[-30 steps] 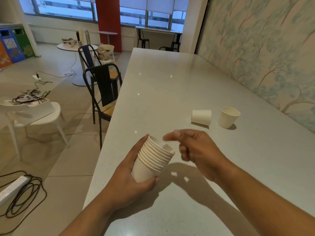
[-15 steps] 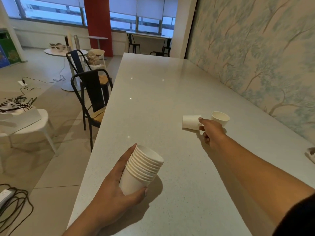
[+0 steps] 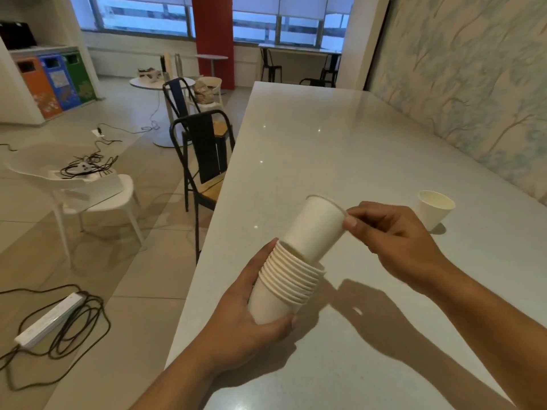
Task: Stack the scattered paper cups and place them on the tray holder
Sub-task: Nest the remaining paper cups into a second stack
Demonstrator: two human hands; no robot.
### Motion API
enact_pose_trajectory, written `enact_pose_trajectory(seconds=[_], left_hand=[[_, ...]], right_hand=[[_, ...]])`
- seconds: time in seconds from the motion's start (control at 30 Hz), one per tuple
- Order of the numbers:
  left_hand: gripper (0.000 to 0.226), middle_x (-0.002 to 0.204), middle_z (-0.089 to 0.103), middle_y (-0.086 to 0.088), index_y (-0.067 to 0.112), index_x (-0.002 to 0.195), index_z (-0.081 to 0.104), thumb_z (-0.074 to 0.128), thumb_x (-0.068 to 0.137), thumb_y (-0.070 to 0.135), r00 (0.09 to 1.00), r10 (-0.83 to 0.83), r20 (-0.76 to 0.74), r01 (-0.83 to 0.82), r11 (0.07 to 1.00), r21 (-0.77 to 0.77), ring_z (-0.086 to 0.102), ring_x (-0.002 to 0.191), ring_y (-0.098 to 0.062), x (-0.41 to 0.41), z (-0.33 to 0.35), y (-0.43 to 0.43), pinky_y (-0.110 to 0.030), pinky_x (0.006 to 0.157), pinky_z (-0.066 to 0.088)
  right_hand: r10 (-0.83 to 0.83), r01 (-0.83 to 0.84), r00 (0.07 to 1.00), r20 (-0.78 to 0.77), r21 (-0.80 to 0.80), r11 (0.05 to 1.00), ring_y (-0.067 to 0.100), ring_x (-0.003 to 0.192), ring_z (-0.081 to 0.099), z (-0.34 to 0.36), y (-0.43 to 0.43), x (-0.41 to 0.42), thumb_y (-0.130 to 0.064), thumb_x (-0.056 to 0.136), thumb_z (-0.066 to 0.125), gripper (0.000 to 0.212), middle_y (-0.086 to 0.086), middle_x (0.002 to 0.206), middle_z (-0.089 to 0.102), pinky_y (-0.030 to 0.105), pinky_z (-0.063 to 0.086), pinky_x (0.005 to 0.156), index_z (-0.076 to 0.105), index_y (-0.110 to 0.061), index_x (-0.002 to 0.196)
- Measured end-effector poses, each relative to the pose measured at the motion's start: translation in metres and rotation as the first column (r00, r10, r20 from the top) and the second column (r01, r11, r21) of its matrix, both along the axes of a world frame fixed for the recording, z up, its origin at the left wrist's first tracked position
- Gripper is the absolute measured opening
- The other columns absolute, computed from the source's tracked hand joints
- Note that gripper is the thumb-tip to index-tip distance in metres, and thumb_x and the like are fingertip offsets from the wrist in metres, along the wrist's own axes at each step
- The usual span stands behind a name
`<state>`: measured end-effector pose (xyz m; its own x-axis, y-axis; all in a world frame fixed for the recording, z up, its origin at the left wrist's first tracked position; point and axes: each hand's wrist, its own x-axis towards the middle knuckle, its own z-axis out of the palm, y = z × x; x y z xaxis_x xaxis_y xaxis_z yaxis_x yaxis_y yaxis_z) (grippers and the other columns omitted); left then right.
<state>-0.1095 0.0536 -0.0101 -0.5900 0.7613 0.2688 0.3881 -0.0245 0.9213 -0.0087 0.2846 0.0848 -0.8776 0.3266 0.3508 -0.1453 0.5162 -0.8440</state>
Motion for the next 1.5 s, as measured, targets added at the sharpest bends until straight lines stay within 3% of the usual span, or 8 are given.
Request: enact_pose_trajectory(seconds=[0.37, 0.53, 0.63, 0.73, 0.9, 1.07, 1.27, 1.5], left_hand=[[0.091, 0.134, 0.048, 0.038, 0.063, 0.142, 0.027, 0.081, 0.072, 0.043, 0.999, -0.032, -0.035, 0.032, 0.999, -0.008, 0.052, 0.120, 0.007, 0.002, 0.000, 0.002, -0.001, 0.082, 0.047], [0.090, 0.135, 0.047, 0.043, 0.068, 0.138, 0.030, 0.080, 0.067, 0.046, 1.000, 0.013, -0.026, -0.012, 0.999, 0.041, 0.050, 0.120, 0.014, 0.000, 0.001, 0.005, 0.006, 0.080, 0.041], [0.090, 0.135, 0.045, 0.046, 0.071, 0.136, 0.030, 0.080, 0.065, 0.048, 0.999, 0.021, -0.037, -0.020, 0.999, 0.039, 0.049, 0.120, 0.017, 0.000, 0.000, 0.004, 0.008, 0.078, 0.040], [0.090, 0.134, 0.046, 0.045, 0.071, 0.135, 0.031, 0.080, 0.064, 0.047, 0.999, 0.027, -0.028, -0.025, 0.998, 0.051, 0.050, 0.118, 0.018, -0.001, 0.000, 0.003, 0.008, 0.078, 0.040], [0.089, 0.133, 0.049, 0.043, 0.070, 0.135, 0.032, 0.080, 0.063, 0.047, 0.999, 0.021, -0.025, -0.020, 0.999, 0.048, 0.052, 0.117, 0.016, -0.001, 0.001, 0.001, 0.007, 0.077, 0.041], [0.089, 0.134, 0.050, 0.038, 0.066, 0.137, 0.033, 0.081, 0.066, 0.043, 1.000, -0.004, -0.018, 0.005, 0.998, 0.057, 0.053, 0.119, 0.010, -0.001, 0.001, -0.001, 0.003, 0.081, 0.043], [0.091, 0.137, 0.050, 0.034, 0.059, 0.144, 0.031, 0.082, 0.072, 0.035, 0.998, -0.059, -0.009, 0.059, 0.997, 0.058, 0.053, 0.121, 0.006, -0.002, 0.000, -0.002, 0.000, 0.082, 0.046], [0.091, 0.131, 0.049, 0.037, 0.060, 0.143, 0.027, 0.082, 0.074, 0.036, 0.991, -0.128, -0.030, 0.129, 0.990, 0.048, 0.054, 0.117, 0.006, 0.002, -0.002, -0.003, -0.003, 0.077, 0.049]], right_hand=[[0.256, -0.294, 0.951, 0.172, 0.255, 0.921, 0.014, 0.071, 0.052, -0.013, -0.038, 0.013, -0.054, 0.094, 0.048, 0.029, -0.012, 0.077, 0.048, 0.020, 0.038, 0.060, 0.072, -0.039, 0.090], [-0.171, 0.172, 0.985, -0.031, 0.321, 0.931, 0.010, 0.069, 0.055, -0.005, 0.029, 0.018, -0.056, 0.091, 0.055, 0.035, -0.013, 0.082, 0.058, 0.020, 0.041, 0.063, 0.074, -0.030, 0.104], [-0.560, 0.495, 0.828, -0.027, 0.504, 0.708, 0.019, 0.085, 0.063, -0.006, 0.099, 0.019, -0.045, 0.088, 0.066, 0.035, 0.003, 0.099, 0.064, 0.034, 0.050, 0.079, 0.071, -0.022, 0.113], [-0.766, 0.579, 0.633, 0.111, 0.589, 0.564, 0.033, 0.118, 0.058, -0.013, 0.155, 0.027, -0.037, 0.088, 0.069, 0.051, 0.010, 0.135, 0.059, 0.040, 0.044, 0.096, 0.058, -0.018, 0.133], [-0.800, 0.550, 0.556, 0.227, 0.621, 0.558, 0.033, 0.102, 0.065, -0.034, 0.181, 0.034, -0.029, 0.093, 0.064, 0.028, 0.011, 0.119, 0.070, 0.039, 0.052, 0.084, 0.070, -0.019, 0.119], [-0.746, 0.607, 0.660, 0.090, 0.520, 0.601, 0.027, 0.092, 0.067, -0.021, 0.146, 0.031, -0.018, 0.094, 0.062, 0.017, 0.007, 0.098, 0.074, 0.031, 0.050, 0.078, 0.075, -0.015, 0.105], [-0.418, 0.401, 0.902, -0.104, -0.155, 0.903, 0.015, 0.072, 0.072, 0.020, 0.018, 0.036, -0.011, 0.093, 0.065, 0.015, 0.000, 0.076, 0.076, 0.022, 0.051, 0.053, 0.074, -0.023, 0.089], [-0.222, 0.230, 0.972, 0.073, -0.150, 0.961, 0.004, 0.057, 0.059, 0.011, -0.072, 0.035, -0.003, 0.089, 0.066, 0.018, -0.002, 0.072, 0.075, 0.015, 0.044, 0.051, 0.077, -0.016, 0.084]])
